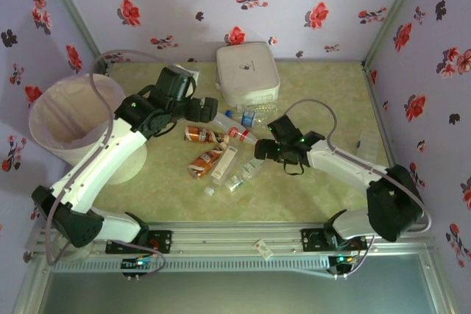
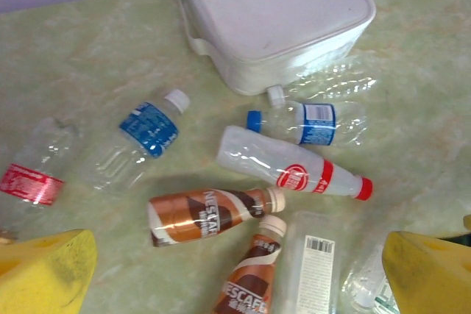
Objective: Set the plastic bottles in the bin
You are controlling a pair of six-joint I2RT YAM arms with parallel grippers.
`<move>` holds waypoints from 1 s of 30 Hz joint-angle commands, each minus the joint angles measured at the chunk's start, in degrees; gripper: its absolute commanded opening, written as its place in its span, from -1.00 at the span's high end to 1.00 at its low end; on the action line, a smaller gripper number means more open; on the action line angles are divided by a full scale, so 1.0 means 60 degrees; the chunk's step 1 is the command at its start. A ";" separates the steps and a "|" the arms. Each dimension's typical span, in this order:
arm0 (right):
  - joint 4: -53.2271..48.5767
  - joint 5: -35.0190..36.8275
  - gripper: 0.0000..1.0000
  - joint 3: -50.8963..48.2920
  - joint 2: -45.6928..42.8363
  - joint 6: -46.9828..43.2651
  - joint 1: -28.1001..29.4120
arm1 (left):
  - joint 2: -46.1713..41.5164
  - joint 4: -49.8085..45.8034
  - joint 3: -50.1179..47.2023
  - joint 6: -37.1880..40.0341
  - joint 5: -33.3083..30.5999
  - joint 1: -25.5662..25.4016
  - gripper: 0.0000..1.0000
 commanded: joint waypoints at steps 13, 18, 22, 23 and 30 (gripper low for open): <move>-0.3651 -0.1518 -0.96 0.2333 0.0722 -1.3929 0.0085 | -0.0462 0.1030 -0.0697 -0.0295 0.0477 -0.0003 -0.99; -0.3651 -0.1017 -0.99 0.2868 0.2203 -1.4734 0.0488 | -0.0703 0.1324 -0.0913 -0.0230 0.0478 0.0033 -0.99; -0.3549 -0.0785 -0.99 0.3213 0.3024 -1.4928 0.0819 | -0.0928 0.1304 -0.1016 -0.0165 0.0480 0.0132 -0.99; -0.3482 -0.0679 -0.99 0.3236 0.3199 -1.4962 0.0903 | -0.1012 0.1304 -0.1045 -0.0150 0.0474 0.0185 -0.99; -0.2501 -0.0119 -0.98 0.3069 0.4243 -1.5082 0.1292 | -0.1534 0.1504 -0.1370 -0.0197 0.0478 0.0528 -0.99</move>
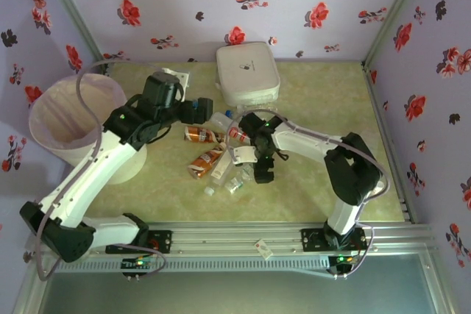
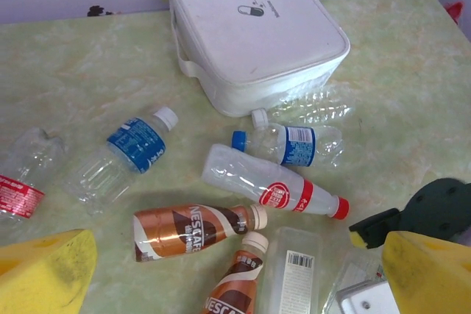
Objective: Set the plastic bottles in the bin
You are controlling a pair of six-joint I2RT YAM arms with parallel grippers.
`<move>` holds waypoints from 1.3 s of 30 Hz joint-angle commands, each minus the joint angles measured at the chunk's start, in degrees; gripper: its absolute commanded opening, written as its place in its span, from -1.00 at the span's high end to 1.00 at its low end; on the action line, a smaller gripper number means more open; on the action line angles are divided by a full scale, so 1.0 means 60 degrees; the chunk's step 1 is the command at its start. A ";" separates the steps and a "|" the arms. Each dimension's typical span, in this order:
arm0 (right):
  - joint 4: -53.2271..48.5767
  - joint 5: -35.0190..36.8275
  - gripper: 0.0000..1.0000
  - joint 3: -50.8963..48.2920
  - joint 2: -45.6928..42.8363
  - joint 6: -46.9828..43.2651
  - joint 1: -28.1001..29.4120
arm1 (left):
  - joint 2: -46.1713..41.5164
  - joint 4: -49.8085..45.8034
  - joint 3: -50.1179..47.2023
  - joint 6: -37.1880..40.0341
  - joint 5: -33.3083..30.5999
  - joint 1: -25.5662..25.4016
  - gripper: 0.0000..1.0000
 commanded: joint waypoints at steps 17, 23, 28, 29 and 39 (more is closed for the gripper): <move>0.0858 0.1085 -0.30 -0.0546 -0.0605 0.0323 0.0307 | -0.0552 0.0607 -0.0345 -0.0252 0.0038 0.0284 -0.97; 0.0279 0.1020 -0.02 -0.0850 -0.1890 0.0696 0.0301 | -0.0432 0.0701 -0.0215 -0.0354 0.0086 0.0292 -0.97; 0.0024 0.1132 -0.01 -0.1112 -0.3301 0.1639 -0.0197 | -0.0188 0.1224 -0.0222 -0.0753 0.0643 0.0364 -0.98; 0.0158 0.1111 -0.01 -0.1152 -0.3619 0.2037 -0.0447 | -0.0127 0.1515 -0.0294 -0.0915 0.1029 0.0418 -0.98; 0.3641 0.1193 0.24 -0.2027 -0.5190 0.8676 -0.1668 | 0.0317 0.6102 -0.2114 -0.3897 0.3353 0.0612 -0.99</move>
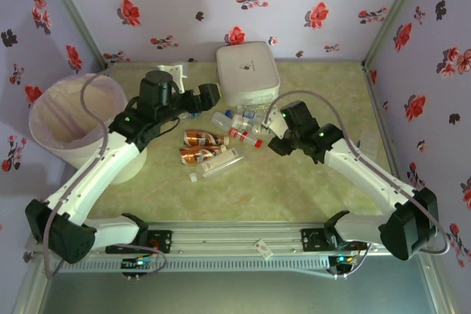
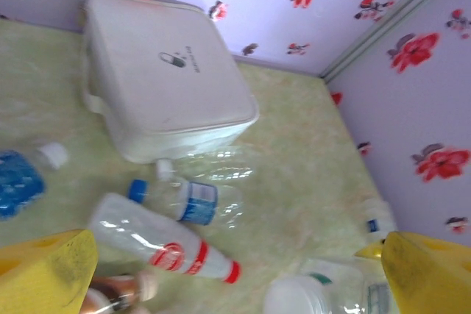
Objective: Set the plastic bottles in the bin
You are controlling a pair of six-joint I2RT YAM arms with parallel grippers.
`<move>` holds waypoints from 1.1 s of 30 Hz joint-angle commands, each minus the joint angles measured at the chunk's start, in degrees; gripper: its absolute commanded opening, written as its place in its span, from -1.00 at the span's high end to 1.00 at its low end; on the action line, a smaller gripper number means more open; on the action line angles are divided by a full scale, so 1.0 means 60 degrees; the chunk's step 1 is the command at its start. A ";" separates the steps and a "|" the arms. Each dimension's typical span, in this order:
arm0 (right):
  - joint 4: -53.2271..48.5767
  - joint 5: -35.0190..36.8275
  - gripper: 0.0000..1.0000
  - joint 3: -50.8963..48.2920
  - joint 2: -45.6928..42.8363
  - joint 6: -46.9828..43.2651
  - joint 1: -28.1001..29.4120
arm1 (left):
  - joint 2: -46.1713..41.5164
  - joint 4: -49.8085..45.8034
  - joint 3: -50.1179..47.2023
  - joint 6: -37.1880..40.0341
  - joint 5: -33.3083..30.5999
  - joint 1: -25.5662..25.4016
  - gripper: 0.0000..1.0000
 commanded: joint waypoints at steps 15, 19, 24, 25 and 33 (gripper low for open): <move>0.4198 -0.2256 0.22 -0.0271 0.0864 0.6370 0.0315 | 0.1545 0.4682 -0.1265 -0.2442 0.0882 -0.1110 -0.99; 0.4568 -0.2273 0.22 -0.0488 0.0832 0.6375 0.0681 | 0.1818 0.4544 -0.1059 -0.2304 0.0751 -0.1112 -0.99; 0.4751 -0.2327 0.22 -0.0624 0.0822 0.6382 0.0918 | 0.2059 0.4436 -0.0784 -0.2180 0.0502 -0.1115 -0.69; 0.4805 -0.2331 0.22 -0.0667 0.0806 0.6398 0.0918 | 0.2109 0.4429 -0.0731 -0.2189 0.0501 -0.1106 -0.57; 0.4769 -0.2360 -0.06 -0.0676 0.0798 0.6370 0.0918 | 0.2123 0.4525 -0.0727 -0.2260 0.0487 -0.1109 0.01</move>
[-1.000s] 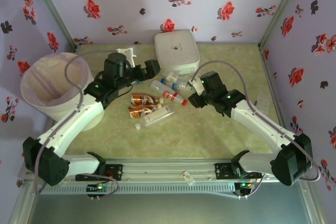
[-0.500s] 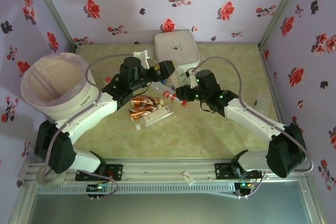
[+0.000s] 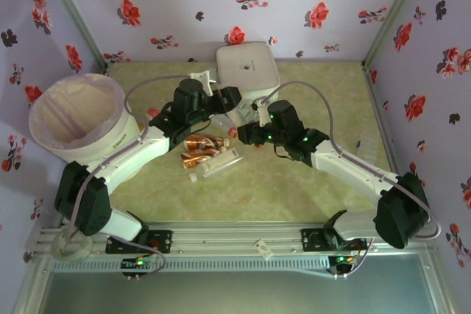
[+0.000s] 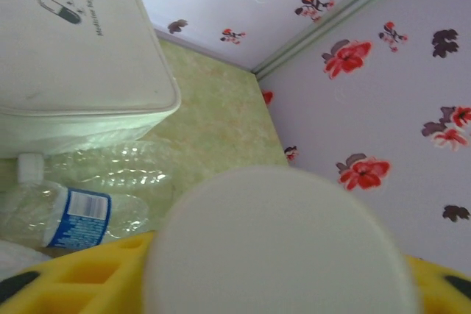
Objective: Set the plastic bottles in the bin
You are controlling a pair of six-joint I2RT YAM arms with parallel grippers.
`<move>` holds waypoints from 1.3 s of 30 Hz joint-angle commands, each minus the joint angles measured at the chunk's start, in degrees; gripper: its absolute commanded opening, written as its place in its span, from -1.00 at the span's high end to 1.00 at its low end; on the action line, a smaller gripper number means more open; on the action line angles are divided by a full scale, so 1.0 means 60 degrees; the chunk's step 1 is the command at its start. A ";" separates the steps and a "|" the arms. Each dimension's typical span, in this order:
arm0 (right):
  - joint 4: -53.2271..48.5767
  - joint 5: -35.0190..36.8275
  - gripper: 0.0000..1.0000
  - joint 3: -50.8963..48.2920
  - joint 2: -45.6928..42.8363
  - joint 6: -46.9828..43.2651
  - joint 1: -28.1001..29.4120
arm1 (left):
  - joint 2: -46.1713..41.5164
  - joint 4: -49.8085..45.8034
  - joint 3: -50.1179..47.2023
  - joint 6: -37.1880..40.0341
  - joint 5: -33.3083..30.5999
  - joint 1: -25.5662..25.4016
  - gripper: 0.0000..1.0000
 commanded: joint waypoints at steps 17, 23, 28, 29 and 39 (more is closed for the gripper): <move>-0.2616 0.0583 -0.99 0.0416 -0.1319 0.0804 -0.1218 | -0.0590 -0.3205 0.3414 0.1818 -0.0264 0.1387 0.19; -0.2411 0.0370 -0.99 0.0092 -0.0992 0.1250 -0.1625 | -0.0834 -0.5532 0.5373 0.2479 -0.0310 0.3262 0.30; -0.2704 0.0487 -0.99 0.0059 -0.0629 0.1502 -0.1959 | -0.1185 -0.6484 0.6003 0.2691 -0.0280 0.5128 0.49; -0.2700 0.0521 -0.99 0.0044 -0.0604 0.1537 -0.2034 | -0.1283 -0.6650 0.6056 0.2783 -0.0276 0.5423 0.51; -0.2429 0.0674 -0.99 -0.0270 -0.0389 0.1831 -0.2567 | -0.2219 -0.7387 0.6078 0.2853 -0.0271 0.9330 0.68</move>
